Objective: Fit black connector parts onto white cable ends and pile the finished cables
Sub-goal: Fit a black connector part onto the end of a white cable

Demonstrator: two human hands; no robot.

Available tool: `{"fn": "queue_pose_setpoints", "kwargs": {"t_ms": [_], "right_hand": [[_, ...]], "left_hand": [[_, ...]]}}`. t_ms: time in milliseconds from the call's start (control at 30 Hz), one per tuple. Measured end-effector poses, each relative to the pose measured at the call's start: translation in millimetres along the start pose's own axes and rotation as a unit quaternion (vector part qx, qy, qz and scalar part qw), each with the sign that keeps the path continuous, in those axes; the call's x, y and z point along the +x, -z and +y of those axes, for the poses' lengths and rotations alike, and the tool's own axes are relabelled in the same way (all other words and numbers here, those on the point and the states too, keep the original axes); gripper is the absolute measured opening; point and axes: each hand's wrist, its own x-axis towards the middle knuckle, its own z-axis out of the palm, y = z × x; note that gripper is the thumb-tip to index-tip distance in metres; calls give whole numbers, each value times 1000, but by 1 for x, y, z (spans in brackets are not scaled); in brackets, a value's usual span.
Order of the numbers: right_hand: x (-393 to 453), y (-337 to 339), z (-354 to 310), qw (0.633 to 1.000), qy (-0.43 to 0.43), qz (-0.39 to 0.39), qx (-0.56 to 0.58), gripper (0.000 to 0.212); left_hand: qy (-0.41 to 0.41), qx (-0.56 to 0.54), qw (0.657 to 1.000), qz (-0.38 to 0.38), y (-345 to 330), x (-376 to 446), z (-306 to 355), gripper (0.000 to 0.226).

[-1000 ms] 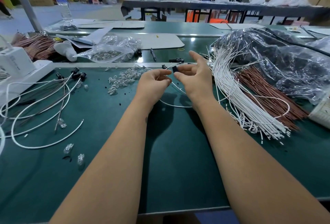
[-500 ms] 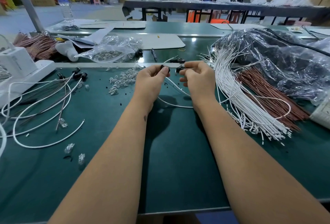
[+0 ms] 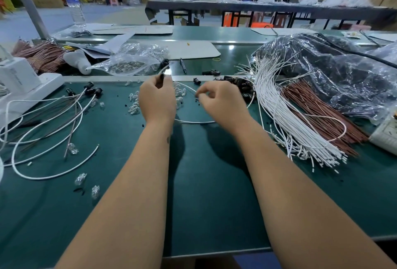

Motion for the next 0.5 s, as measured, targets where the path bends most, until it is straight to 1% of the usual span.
{"fn": "queue_pose_setpoints", "kwargs": {"t_ms": [33,100,133,167,200,233,267,300,333,400,433,467,500], "right_hand": [[-3,-4,-6,998,25,-24,42,8],[-5,-11,-12,991,44,-84,96,29],[-6,-13,-13,989,48,-118,79,38],[-6,-15,-13,987,55,-147,27,41],[-5,-15,-13,983,57,-167,-42,36],[-5,-15,-11,978,52,-172,-106,27],[-3,-14,-10,975,42,-162,-143,18],[-3,-13,-10,979,33,-138,-149,14],[-3,-13,-9,985,24,-108,-131,13],[-2,-13,-9,997,-1,-51,-61,10],[-1,-14,-10,999,-22,-34,-14,11],[1,-14,-10,997,-52,-27,52,14],[3,-14,-11,986,-87,-24,139,16]], "left_hand": [[-1,-31,999,13,1,1,1,26],[0,-98,995,34,1,2,4,24],[1,-120,992,40,1,2,6,22],[1,-133,990,44,1,2,6,22],[3,-141,989,46,1,1,7,22],[5,-144,989,46,1,1,7,23],[4,-137,990,46,0,1,6,23],[1,-119,992,42,0,2,6,23],[-7,-94,995,33,-1,2,5,24],[-28,-42,999,-4,-2,1,3,27],[-40,-11,999,-25,-3,0,3,28],[-49,20,998,-45,-3,-1,3,29],[-54,45,996,-64,-4,-3,3,30]]}}
